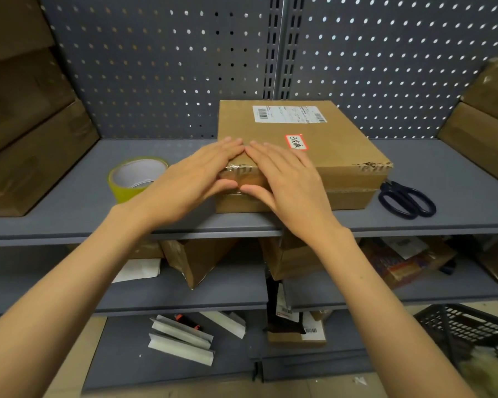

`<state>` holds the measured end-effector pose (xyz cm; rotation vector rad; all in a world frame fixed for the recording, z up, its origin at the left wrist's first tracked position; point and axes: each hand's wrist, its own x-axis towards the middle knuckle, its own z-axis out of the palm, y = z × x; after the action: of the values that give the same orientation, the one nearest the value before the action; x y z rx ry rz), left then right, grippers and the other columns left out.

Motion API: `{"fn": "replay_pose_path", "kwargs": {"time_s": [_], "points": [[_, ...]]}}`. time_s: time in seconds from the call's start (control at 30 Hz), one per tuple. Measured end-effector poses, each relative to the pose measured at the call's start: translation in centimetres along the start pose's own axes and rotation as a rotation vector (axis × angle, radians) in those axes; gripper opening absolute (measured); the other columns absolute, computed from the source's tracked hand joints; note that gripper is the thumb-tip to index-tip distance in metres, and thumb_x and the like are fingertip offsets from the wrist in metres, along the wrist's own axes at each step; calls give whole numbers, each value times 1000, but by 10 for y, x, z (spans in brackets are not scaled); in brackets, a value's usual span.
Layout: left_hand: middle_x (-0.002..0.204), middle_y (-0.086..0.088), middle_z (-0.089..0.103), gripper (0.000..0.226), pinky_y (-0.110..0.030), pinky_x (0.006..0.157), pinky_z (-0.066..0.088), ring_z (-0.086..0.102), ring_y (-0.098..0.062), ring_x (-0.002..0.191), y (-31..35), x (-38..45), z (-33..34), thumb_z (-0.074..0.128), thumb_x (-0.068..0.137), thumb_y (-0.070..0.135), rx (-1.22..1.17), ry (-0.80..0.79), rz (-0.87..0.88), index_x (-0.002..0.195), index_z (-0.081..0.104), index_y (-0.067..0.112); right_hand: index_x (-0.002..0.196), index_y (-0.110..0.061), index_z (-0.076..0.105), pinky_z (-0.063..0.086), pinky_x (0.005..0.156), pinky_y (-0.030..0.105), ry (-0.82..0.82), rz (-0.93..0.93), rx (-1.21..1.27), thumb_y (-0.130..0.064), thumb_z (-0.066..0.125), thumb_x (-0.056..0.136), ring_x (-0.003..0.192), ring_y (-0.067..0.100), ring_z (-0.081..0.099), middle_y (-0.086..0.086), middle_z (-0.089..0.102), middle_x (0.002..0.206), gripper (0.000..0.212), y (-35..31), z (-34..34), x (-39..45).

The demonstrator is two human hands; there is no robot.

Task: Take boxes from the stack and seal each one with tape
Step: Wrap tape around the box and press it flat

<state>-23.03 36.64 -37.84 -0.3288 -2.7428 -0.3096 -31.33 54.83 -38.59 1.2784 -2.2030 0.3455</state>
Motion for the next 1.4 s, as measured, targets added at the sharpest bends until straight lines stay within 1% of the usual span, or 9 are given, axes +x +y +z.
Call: {"fn": "replay_pose_path", "kwargs": {"time_s": [0.13, 0.27, 0.4, 0.57, 0.77, 0.87, 1.1, 1.27, 1.4], "points": [[154, -7, 30, 72, -31, 116, 19, 20, -13, 142, -1, 0, 1, 39, 89, 51, 6, 20, 27, 146, 30, 8, 133, -9, 54, 26, 103, 31, -53, -19, -7, -51, 46, 86, 125, 23, 52, 6, 56, 136, 64, 4, -2, 1], [155, -7, 28, 76, -35, 117, 20, 18, -16, 144, 2, -1, -1, 43, 87, 54, -3, 12, 8, 147, 29, 9, 144, -13, 39, 19, 111, 32, -148, -47, 35, -40, 69, 82, 138, 21, 37, 4, 41, 149, 74, 7, -9, -1], [156, 1, 25, 75, -27, 117, 14, 12, -11, 146, 13, -6, -2, 46, 85, 53, -176, 9, -119, 148, 28, 16, 151, -21, 24, 8, 115, 27, -244, -24, 114, -40, 59, 91, 145, 13, 17, -4, 24, 157, 72, 7, -22, 2], [138, -11, 52, 48, -22, 109, 22, 39, -23, 135, 34, -1, 6, 30, 102, 35, -56, 323, -233, 135, 49, 5, 140, -8, 44, 22, 111, 29, -72, 143, 275, -30, 32, 103, 137, 19, 37, 8, 46, 145, 45, -15, -22, 10], [141, -16, 50, 57, -32, 112, 26, 46, -27, 131, 38, -3, 13, 20, 100, 35, 169, 235, -259, 137, 47, 2, 128, -4, 58, 36, 105, 36, 13, 123, 34, -31, 27, 98, 123, 23, 54, 11, 60, 130, 51, -26, -4, 5], [140, -15, 50, 59, -31, 114, 20, 46, -27, 132, 38, -5, 11, 18, 100, 36, 205, 235, -290, 137, 49, 2, 126, -2, 59, 32, 105, 34, 34, 170, 42, -30, 27, 97, 122, 26, 55, 13, 61, 128, 52, -27, -1, 4], [145, -16, 45, 62, -27, 114, 15, 37, -27, 138, 42, -1, 1, 15, 98, 36, 163, 248, -306, 139, 44, 0, 145, -4, 36, 11, 115, 26, -46, 212, 109, -34, 18, 101, 143, 20, 28, 12, 34, 152, 56, -18, -14, 3], [153, -7, 34, 55, -10, 111, 6, 25, -15, 143, 43, -3, 8, 22, 99, 33, -1, 197, -296, 146, 35, 7, 129, 1, 56, 31, 107, 33, 41, 116, 72, -28, 28, 97, 124, 27, 54, 16, 58, 131, 52, -30, -3, 4], [152, -8, 35, 55, -10, 110, 3, 27, -16, 143, 46, -6, 8, 21, 99, 32, 16, 218, -324, 145, 37, 6, 123, -1, 62, 30, 103, 31, 93, 176, 114, -27, 28, 97, 118, 26, 58, 14, 63, 125, 50, -32, -1, 5]]}}
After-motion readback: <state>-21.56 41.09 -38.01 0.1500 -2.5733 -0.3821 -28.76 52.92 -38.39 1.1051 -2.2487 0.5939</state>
